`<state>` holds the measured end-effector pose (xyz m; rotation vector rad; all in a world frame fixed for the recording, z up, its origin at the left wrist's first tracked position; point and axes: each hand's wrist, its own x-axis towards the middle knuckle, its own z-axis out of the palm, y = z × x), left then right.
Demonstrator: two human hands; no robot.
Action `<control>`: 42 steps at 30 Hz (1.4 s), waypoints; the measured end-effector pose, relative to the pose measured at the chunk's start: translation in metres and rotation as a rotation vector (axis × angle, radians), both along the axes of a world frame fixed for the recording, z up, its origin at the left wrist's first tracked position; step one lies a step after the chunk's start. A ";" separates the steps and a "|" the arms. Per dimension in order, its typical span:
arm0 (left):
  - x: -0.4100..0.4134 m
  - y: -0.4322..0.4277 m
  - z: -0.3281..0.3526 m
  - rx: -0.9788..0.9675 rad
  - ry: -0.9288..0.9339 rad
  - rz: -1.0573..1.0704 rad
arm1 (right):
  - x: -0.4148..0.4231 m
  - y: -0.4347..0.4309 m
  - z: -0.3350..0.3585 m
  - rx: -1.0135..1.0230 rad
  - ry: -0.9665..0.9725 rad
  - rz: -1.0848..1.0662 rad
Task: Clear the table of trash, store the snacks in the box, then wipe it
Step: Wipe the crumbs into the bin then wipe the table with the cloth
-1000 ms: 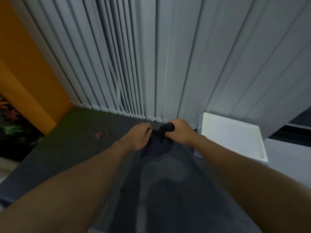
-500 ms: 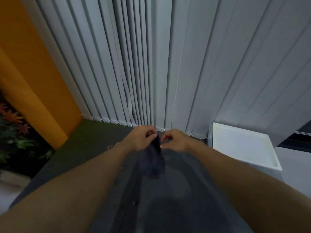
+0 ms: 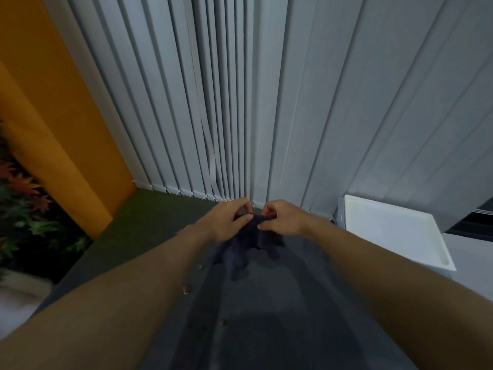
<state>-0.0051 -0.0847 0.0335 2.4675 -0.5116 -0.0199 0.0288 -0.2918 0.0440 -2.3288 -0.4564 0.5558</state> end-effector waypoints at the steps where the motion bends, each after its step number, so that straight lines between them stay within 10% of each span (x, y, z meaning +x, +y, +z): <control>1: 0.000 0.000 0.000 -0.003 0.020 0.006 | 0.000 0.000 0.002 0.007 -0.002 -0.009; 12: -0.006 0.019 -0.018 0.264 0.236 0.140 | 0.005 -0.018 0.014 -0.016 -0.146 -0.089; 32: 0.006 -0.033 0.009 -0.436 0.568 0.237 | 0.017 -0.028 0.007 0.002 -0.208 -0.240; 42: 0.014 -0.034 0.009 -0.671 0.511 0.305 | -0.006 -0.032 -0.019 0.128 0.219 -0.211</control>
